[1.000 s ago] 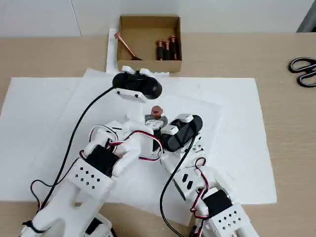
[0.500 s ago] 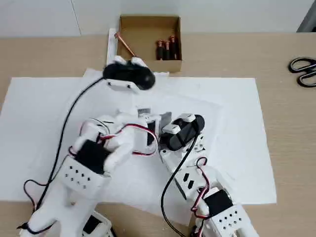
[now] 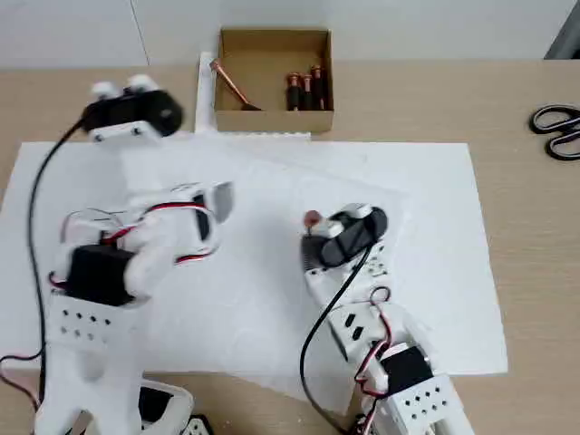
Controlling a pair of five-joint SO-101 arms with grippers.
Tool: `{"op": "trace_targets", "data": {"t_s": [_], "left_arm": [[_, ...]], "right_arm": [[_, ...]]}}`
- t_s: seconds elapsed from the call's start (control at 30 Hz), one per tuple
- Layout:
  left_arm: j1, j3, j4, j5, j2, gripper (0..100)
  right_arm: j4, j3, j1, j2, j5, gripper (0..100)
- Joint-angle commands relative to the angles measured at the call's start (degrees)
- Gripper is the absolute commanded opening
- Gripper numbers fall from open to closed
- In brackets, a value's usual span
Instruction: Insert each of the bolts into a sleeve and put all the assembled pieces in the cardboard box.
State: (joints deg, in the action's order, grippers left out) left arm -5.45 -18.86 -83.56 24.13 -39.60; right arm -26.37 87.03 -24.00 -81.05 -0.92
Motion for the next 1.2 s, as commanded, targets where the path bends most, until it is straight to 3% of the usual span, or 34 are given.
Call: {"op": "trace_targets", "data": {"t_s": [0.0,0.13,0.27,0.73,1.17], "left_arm": [[3.25,2.33,-5.19,-0.53,-0.35,18],[3.43,0.13,-6.68,-0.53,-0.7,18],[3.52,-0.92,-6.68,-0.53,-0.7,18],[3.52,-0.92,-9.58,-0.53,-0.7,18],[3.6,-0.92,-9.58,-0.53,-0.7,18]], "right_arm": [[-6.46,-11.25,4.44,2.33,-0.26,0.4],[-8.04,-24.97,5.05,12.35,-0.26,0.4],[-2.51,-38.07,5.14,27.12,-0.35,0.4],[43.3,-71.82,5.14,87.16,-0.44,0.4],[47.78,-115.34,5.14,130.68,-0.44,0.4]]}}
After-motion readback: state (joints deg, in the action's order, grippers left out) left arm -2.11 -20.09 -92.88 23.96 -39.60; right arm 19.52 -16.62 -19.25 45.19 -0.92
